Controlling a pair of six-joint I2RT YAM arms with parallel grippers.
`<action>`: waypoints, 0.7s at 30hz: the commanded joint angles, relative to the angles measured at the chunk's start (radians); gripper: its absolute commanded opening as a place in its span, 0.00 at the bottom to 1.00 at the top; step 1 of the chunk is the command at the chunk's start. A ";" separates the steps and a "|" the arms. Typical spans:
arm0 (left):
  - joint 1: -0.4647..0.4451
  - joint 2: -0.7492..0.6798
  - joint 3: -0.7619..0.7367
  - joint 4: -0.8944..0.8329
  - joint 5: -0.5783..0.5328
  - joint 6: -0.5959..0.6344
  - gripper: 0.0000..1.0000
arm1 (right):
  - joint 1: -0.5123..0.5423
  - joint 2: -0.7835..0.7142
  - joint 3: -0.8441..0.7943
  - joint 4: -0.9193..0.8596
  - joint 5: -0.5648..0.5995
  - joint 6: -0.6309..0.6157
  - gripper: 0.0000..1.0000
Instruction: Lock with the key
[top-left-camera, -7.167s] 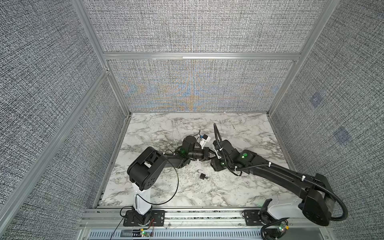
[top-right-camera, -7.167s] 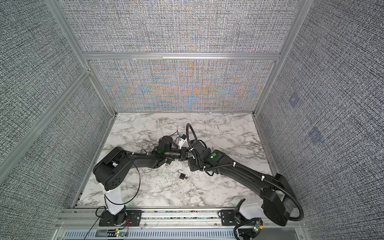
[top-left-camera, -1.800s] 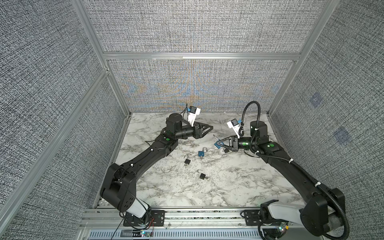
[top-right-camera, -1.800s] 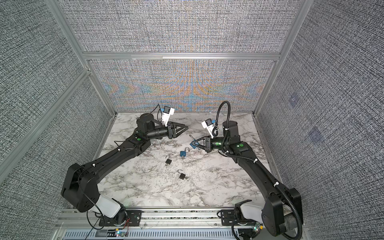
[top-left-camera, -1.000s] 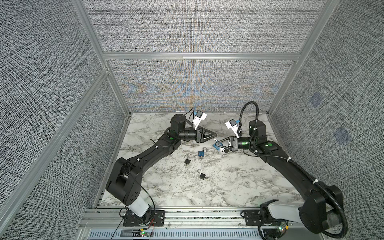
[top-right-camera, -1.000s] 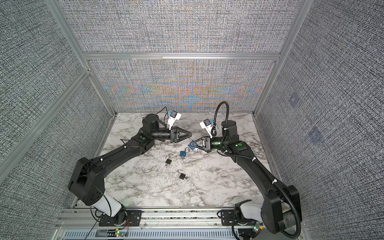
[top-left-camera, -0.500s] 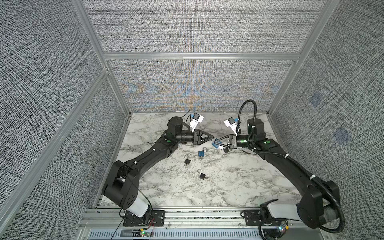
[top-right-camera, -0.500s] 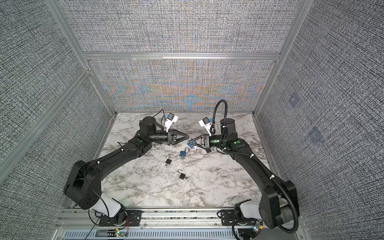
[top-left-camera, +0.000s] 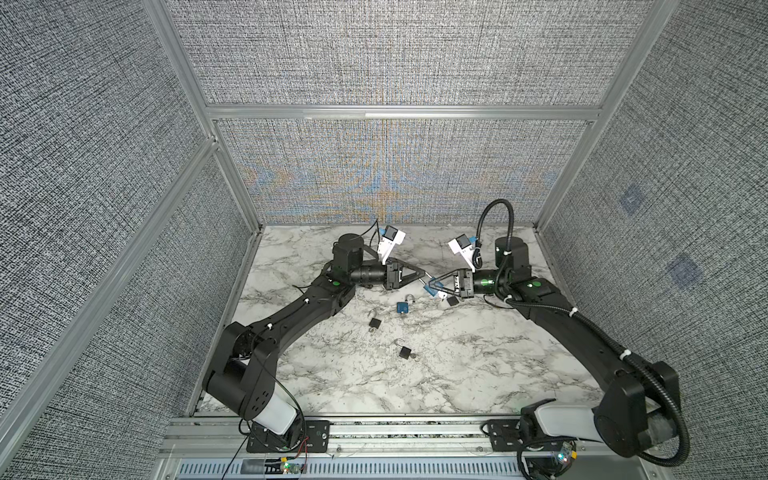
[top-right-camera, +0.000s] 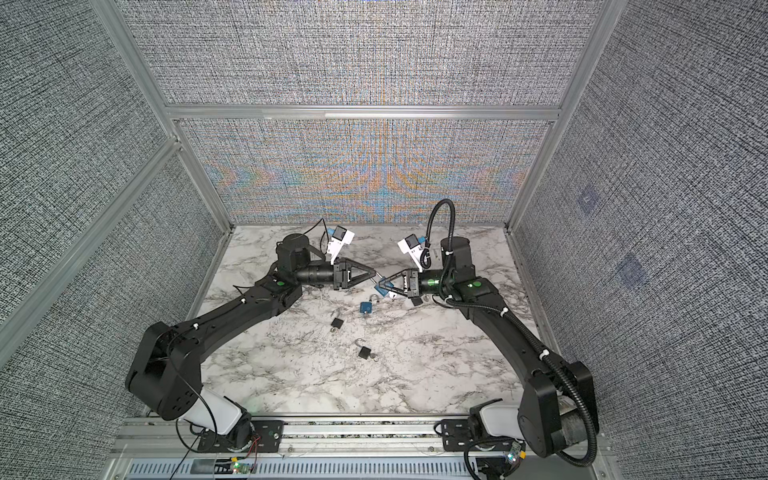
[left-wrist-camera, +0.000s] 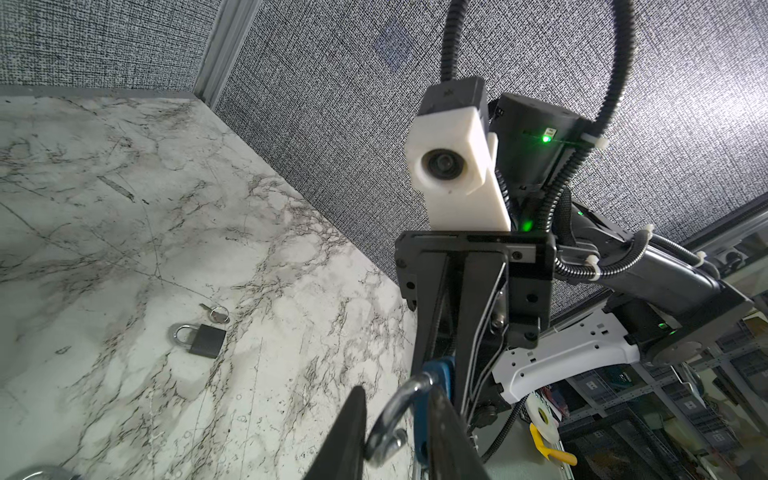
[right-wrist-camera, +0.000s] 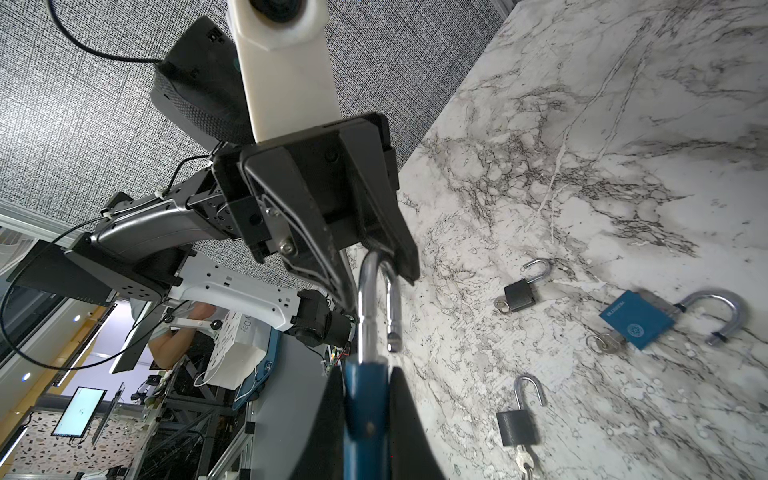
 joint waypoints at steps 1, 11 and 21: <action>0.002 -0.007 -0.004 0.040 0.015 -0.006 0.24 | -0.001 -0.001 0.010 0.016 -0.007 0.003 0.00; 0.004 -0.011 -0.012 0.041 0.009 -0.006 0.14 | 0.000 -0.001 0.016 0.017 -0.009 0.007 0.00; 0.004 -0.007 -0.017 0.043 0.007 -0.010 0.00 | 0.001 -0.006 0.018 0.022 -0.017 0.016 0.00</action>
